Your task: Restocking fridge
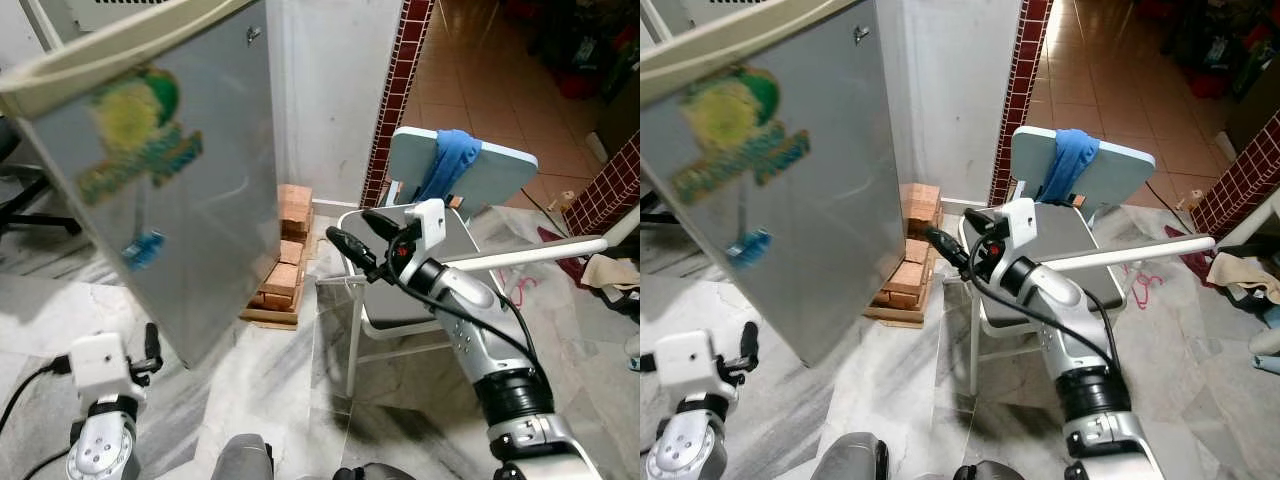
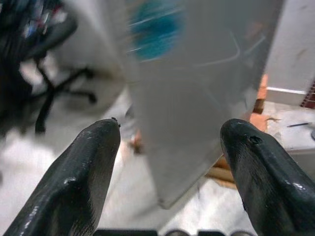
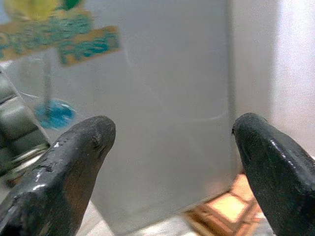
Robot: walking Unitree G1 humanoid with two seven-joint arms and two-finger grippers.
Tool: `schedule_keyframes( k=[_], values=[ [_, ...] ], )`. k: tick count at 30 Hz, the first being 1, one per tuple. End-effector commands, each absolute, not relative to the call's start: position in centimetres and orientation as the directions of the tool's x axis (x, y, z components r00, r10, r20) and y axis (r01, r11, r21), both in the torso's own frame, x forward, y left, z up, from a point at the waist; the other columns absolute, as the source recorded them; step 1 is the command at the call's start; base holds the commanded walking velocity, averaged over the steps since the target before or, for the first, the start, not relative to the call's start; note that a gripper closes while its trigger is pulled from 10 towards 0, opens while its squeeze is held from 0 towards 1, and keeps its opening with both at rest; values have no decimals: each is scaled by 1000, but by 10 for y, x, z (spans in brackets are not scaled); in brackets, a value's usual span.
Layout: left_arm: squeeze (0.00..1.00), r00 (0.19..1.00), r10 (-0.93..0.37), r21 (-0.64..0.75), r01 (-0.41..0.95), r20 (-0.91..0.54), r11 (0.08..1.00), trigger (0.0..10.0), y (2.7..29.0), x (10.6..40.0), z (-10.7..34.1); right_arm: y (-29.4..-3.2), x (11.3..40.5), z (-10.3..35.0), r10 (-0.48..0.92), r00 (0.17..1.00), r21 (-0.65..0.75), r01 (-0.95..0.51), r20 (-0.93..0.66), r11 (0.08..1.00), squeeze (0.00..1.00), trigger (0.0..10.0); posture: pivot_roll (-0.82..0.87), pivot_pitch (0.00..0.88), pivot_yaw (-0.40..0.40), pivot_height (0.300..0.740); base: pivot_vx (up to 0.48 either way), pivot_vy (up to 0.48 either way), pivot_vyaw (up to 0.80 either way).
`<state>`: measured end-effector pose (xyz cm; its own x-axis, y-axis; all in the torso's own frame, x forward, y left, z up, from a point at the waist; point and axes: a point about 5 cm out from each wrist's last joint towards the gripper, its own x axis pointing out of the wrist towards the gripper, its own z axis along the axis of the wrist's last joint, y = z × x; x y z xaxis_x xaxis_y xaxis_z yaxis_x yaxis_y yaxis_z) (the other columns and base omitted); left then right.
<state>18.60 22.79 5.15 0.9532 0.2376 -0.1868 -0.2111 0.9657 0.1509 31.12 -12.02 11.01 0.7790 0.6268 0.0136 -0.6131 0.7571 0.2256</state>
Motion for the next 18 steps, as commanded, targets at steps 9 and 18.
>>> schedule_keyframes(
  k=[9, 18],
  values=[
    [0, 977, 143, 124, -124, -160, 985, 10000, 217, 213, 59, -124, 309, 101, 434, 901, 170, -427, -4, 888, 0, 10000, 131, 46, -5, 740, 0, 255, -89],
    [0, 980, 87, 136, -63, -182, 989, 10000, 210, 212, 53, -130, 312, 101, 377, 926, 142, -374, 5, 917, 0, 10000, 124, 46, -5, 740, 0, 480, -800]
  ],
)
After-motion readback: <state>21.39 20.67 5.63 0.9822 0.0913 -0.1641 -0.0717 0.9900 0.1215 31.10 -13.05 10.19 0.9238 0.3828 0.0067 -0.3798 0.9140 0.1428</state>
